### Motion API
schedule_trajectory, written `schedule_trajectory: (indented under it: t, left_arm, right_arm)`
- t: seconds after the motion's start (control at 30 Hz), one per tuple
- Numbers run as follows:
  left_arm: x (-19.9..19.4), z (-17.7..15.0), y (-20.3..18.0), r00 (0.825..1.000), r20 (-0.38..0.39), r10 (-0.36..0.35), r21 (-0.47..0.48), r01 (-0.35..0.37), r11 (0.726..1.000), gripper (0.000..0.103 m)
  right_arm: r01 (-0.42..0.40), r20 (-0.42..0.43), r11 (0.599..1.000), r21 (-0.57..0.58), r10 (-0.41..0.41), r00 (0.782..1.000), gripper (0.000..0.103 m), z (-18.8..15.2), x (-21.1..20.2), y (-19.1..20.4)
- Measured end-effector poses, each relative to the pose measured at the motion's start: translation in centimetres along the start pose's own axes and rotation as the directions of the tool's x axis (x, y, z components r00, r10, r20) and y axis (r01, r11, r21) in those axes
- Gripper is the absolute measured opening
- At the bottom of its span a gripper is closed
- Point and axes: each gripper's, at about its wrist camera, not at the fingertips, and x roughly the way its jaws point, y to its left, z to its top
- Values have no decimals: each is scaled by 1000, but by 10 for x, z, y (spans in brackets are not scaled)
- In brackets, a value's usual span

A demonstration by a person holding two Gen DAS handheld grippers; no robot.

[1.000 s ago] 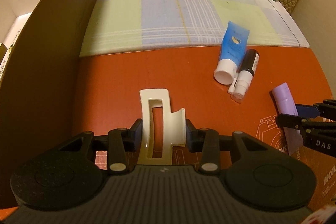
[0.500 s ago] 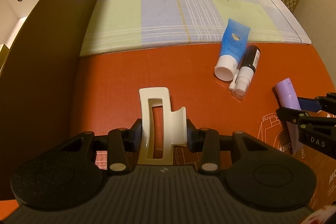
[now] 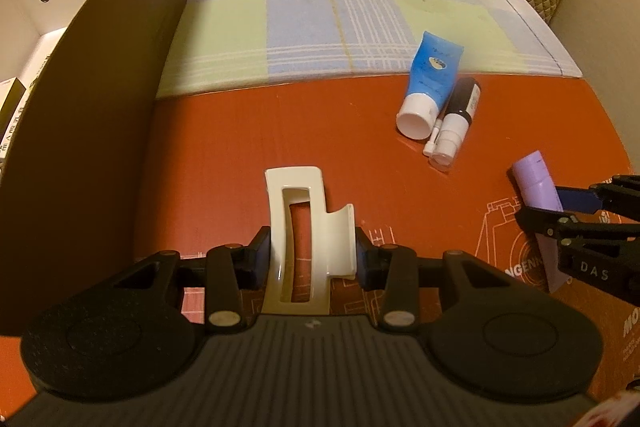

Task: Organize rigid objects
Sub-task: 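Lift and carry the white clip and lavender tube over the storage box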

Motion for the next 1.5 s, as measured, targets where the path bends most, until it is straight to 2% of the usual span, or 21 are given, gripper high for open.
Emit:
schedule_trajectory:
  t: [0.23,0.4,0.77,1.07,1.5]
  left_arm:
    - [-11,-8,-2,1000,10,-15,-1,15,1000,36]
    - [-26,-10,-5,999,35,-32,3,31,1000,36]
    - [-79,-3,-2,987,146,-71,10,70,998,36]
    - [-124,-6,21,972,226,-67,-17,72,997,36]
    - [-169,-20,93,957,291,7,-97,23,995,36]
  right_arm:
    - [-25,-11,999,32,25,1000,30,-8,-6,-3]
    - [-81,-25,991,104,84,996,29,-13,-15,-10]
    - [-182,69,971,158,173,983,29,2,-63,-2]
    - [-302,164,946,120,282,945,29,30,-102,41]
    - [-441,203,896,49,424,883,29,65,-116,121]
